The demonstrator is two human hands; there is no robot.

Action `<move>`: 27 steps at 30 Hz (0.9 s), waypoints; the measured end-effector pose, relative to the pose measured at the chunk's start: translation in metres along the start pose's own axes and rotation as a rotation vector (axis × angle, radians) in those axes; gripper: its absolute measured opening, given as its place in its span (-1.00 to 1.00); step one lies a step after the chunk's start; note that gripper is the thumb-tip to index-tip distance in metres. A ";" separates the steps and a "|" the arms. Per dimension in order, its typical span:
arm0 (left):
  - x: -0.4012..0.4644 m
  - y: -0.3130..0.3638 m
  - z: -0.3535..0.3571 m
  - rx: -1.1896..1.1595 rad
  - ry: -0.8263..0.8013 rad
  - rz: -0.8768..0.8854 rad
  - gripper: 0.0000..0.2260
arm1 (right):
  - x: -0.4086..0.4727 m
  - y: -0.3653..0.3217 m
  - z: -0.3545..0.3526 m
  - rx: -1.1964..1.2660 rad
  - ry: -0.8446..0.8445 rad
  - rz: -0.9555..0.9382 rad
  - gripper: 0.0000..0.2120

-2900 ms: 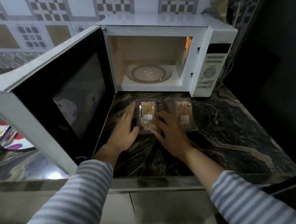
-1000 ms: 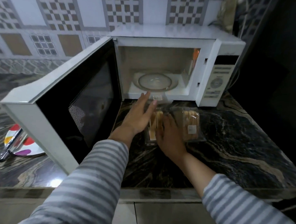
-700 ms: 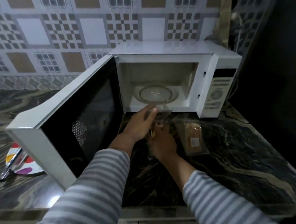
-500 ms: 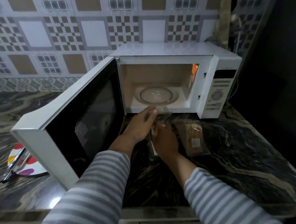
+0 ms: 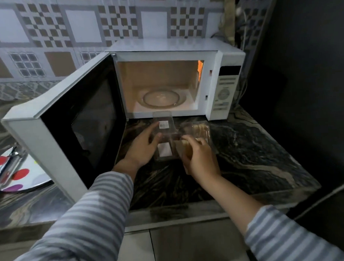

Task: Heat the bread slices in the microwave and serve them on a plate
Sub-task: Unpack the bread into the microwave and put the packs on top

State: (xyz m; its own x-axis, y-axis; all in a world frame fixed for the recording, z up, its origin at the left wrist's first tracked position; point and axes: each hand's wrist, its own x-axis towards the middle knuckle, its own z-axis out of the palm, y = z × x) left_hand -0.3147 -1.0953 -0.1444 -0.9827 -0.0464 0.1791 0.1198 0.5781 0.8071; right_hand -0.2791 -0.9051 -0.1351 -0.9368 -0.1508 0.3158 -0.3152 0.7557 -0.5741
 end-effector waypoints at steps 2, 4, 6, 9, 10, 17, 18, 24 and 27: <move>-0.012 -0.007 0.009 0.027 0.014 0.028 -0.58 | -0.013 0.008 -0.006 -0.004 0.027 0.019 -0.59; -0.021 -0.013 0.015 0.074 0.024 0.069 -0.57 | -0.022 0.013 -0.012 -0.011 0.055 0.024 -0.58; -0.026 -0.025 0.018 0.189 0.020 0.093 -0.56 | -0.026 0.016 -0.016 -0.011 0.082 0.024 -0.59; -0.032 -0.042 0.020 0.363 -0.032 0.089 -0.54 | -0.026 0.016 -0.020 0.008 0.110 0.023 -0.58; -0.035 -0.043 0.020 0.402 -0.055 0.079 -0.53 | -0.025 0.015 -0.022 0.013 0.113 0.020 -0.58; -0.036 -0.036 0.021 0.494 -0.047 0.029 -0.51 | 0.022 -0.004 -0.023 0.029 0.098 0.008 -0.62; -0.034 -0.033 0.020 0.468 -0.018 0.020 -0.51 | 0.033 -0.007 -0.023 0.034 0.090 0.007 -0.63; -0.004 -0.027 0.010 0.362 0.181 0.045 -0.55 | 0.104 -0.024 -0.020 0.055 0.076 -0.021 -0.62; 0.015 -0.027 0.008 0.283 0.351 0.021 -0.58 | 0.145 -0.029 -0.016 0.058 0.058 -0.033 -0.62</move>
State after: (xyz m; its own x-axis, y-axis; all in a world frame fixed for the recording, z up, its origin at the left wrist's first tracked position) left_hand -0.3335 -1.1052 -0.1686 -0.8675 -0.2773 0.4130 0.0481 0.7796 0.6245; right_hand -0.4038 -0.9389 -0.0604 -0.9158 -0.1370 0.3774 -0.3559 0.7123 -0.6050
